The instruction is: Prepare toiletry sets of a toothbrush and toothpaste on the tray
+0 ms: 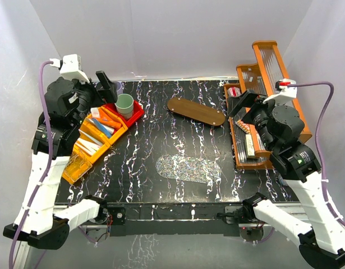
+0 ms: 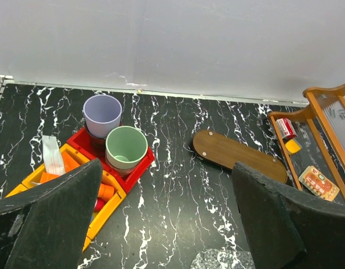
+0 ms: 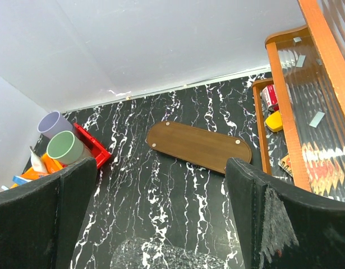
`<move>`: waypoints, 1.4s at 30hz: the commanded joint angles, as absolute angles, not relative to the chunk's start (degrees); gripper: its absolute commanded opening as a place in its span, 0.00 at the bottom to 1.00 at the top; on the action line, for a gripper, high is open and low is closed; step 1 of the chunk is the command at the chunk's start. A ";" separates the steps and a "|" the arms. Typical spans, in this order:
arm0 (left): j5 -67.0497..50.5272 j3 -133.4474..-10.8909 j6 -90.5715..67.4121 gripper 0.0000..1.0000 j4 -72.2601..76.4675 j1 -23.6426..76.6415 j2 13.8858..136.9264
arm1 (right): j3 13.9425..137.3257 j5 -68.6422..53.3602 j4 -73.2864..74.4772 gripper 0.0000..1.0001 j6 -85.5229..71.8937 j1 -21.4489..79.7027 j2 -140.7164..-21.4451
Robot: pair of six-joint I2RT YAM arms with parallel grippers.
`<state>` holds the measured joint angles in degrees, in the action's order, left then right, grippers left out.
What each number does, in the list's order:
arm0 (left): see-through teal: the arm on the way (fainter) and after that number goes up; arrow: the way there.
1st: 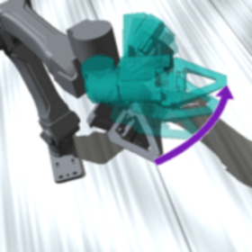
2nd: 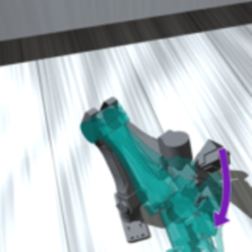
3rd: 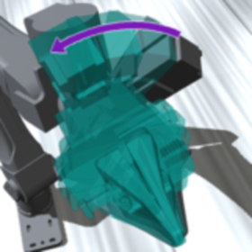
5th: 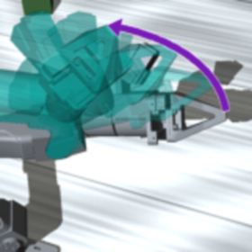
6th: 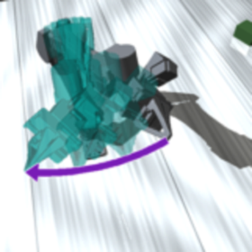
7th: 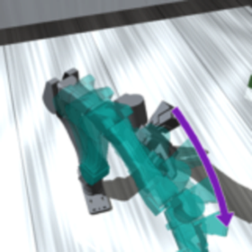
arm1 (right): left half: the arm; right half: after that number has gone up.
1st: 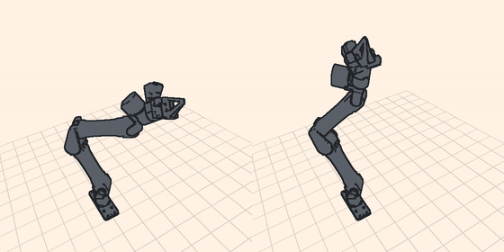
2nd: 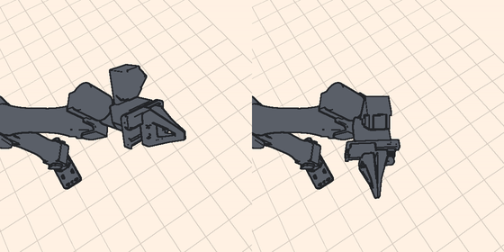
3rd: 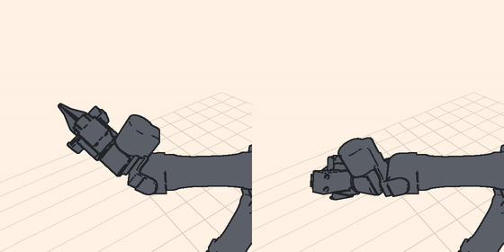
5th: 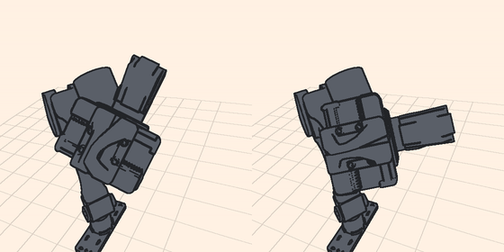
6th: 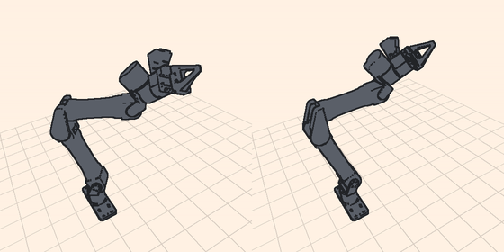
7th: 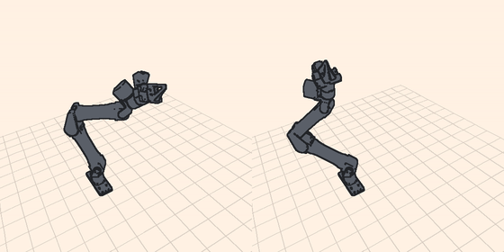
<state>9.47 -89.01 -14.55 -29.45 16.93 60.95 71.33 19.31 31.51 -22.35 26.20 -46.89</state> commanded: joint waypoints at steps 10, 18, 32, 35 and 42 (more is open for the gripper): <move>1.31 -78.34 -18.03 0.99 -34.27 15.33 57.49 | 72.80 15.07 29.09 0.98 -23.62 24.82 -45.42; 2.58 -74.58 -18.79 0.99 -39.31 15.18 60.19 | 70.15 8.48 29.25 0.98 -23.82 24.67 -44.97; 19.77 -85.74 -10.19 0.90 -37.52 14.42 83.02 | 68.72 6.44 31.43 0.98 -23.57 24.60 -45.69; 19.79 -91.57 -9.65 0.82 -36.90 12.88 90.23 | 68.26 7.14 31.45 0.98 -23.51 24.55 -44.87; 20.13 -97.99 -8.27 0.66 -33.70 10.99 101.17 | 66.36 8.49 31.75 0.98 -23.20 24.60 -42.68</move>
